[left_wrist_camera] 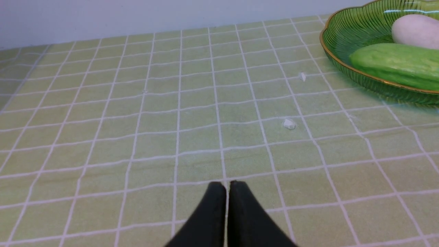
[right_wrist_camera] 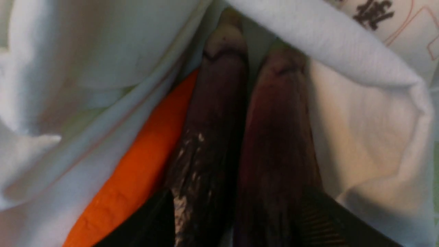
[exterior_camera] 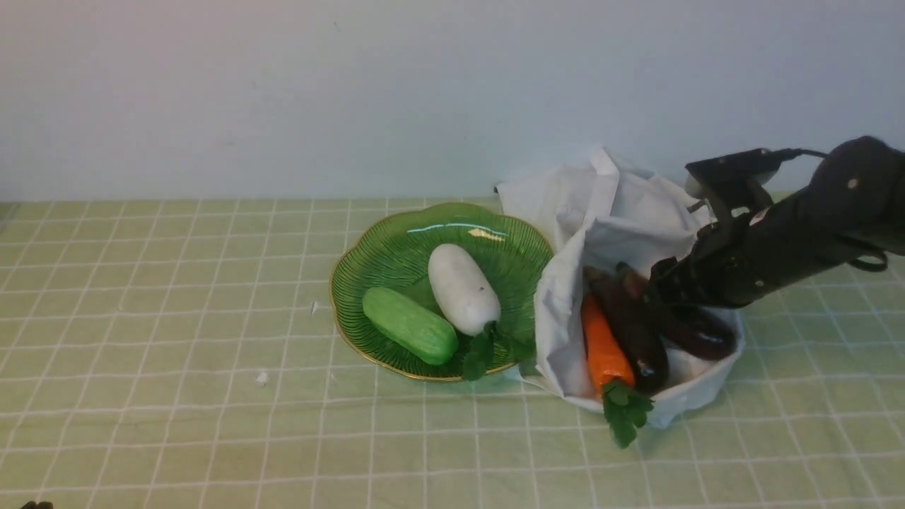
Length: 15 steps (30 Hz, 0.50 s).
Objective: Take vegetables from bag on green coffee tablecloth place on plate.
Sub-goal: 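Reach into the white cloth bag and grasp a vegetable inside with the right gripper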
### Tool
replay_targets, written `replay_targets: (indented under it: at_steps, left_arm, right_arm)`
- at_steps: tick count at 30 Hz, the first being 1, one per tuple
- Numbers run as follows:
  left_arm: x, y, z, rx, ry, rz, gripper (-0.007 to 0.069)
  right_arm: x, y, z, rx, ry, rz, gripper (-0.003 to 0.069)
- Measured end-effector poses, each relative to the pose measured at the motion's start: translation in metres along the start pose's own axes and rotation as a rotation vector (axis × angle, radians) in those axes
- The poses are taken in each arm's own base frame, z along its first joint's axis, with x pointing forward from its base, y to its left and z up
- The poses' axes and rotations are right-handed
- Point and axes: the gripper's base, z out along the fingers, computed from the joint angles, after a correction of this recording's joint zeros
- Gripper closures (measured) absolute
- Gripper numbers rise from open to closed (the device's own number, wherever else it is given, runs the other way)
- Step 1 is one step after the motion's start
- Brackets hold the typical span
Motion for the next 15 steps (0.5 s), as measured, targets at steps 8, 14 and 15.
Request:
replay_targets:
  at_steps: [8, 14, 15]
  left_arm:
    - [0.0, 0.0, 0.0, 0.0, 0.0, 0.0, 0.0629]
    - [0.0, 0.0, 0.0, 0.0, 0.0, 0.0, 0.0629]
    - [0.0, 0.0, 0.0, 0.0, 0.0, 0.0, 0.0629]
  right_arm:
    - [0.0007, -0.0026, 0.0031, 0.023, 0.003, -0.038, 0.0193]
    - [0.0045, -0.0039, 0.007, 0.028, 0.042, -0.076, 0.0257]
    - [0.0052, -0.0045, 0.0092, 0.029, 0.049, -0.082, 0.0268]
